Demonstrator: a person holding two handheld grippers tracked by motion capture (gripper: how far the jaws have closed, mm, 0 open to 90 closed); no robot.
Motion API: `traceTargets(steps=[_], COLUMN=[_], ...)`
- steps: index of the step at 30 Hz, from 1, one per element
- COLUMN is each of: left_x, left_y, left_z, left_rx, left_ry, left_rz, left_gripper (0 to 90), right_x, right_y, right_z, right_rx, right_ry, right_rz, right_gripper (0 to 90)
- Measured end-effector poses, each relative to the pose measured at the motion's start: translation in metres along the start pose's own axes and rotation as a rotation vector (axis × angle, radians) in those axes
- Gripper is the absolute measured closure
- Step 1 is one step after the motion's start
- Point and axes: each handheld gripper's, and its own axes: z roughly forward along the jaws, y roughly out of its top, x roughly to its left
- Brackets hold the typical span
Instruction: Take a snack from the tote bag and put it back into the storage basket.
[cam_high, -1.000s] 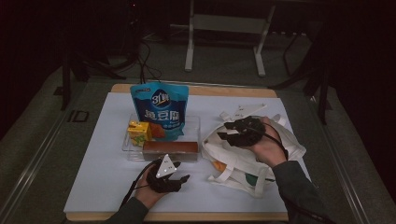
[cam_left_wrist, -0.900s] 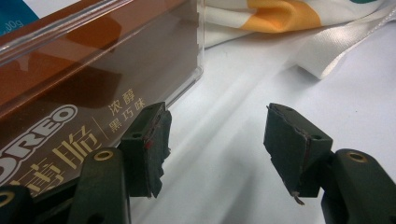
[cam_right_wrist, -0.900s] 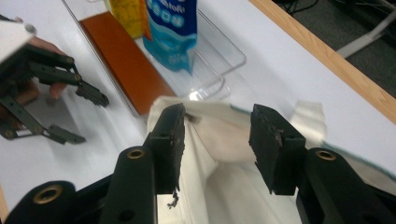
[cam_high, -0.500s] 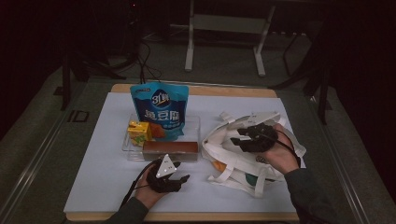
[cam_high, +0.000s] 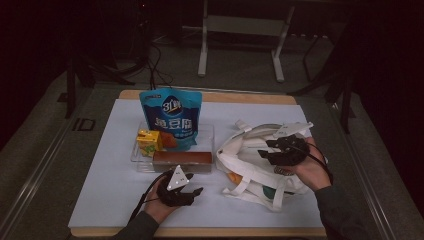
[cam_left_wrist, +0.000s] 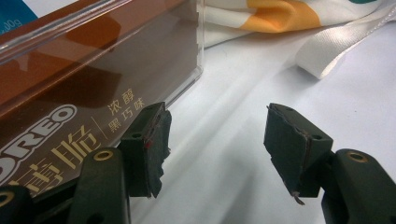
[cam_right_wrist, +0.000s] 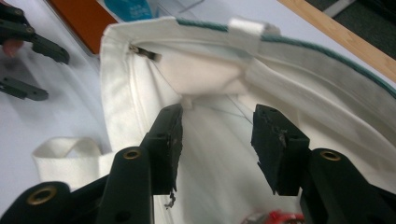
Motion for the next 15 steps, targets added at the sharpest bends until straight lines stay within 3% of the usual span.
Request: traceTargets(steps=[15], left_x=[0.0], left_y=[0.0], left_z=[0.0], left_rx=[0.0], left_ry=[0.0], left_rz=[0.007], left_gripper=[39.8], right_x=[-0.017], right_y=[-0.024], right_z=[-0.005], right_rx=[0.063], right_ry=[-0.028], right_rz=[0.079], right_gripper=[47.9])
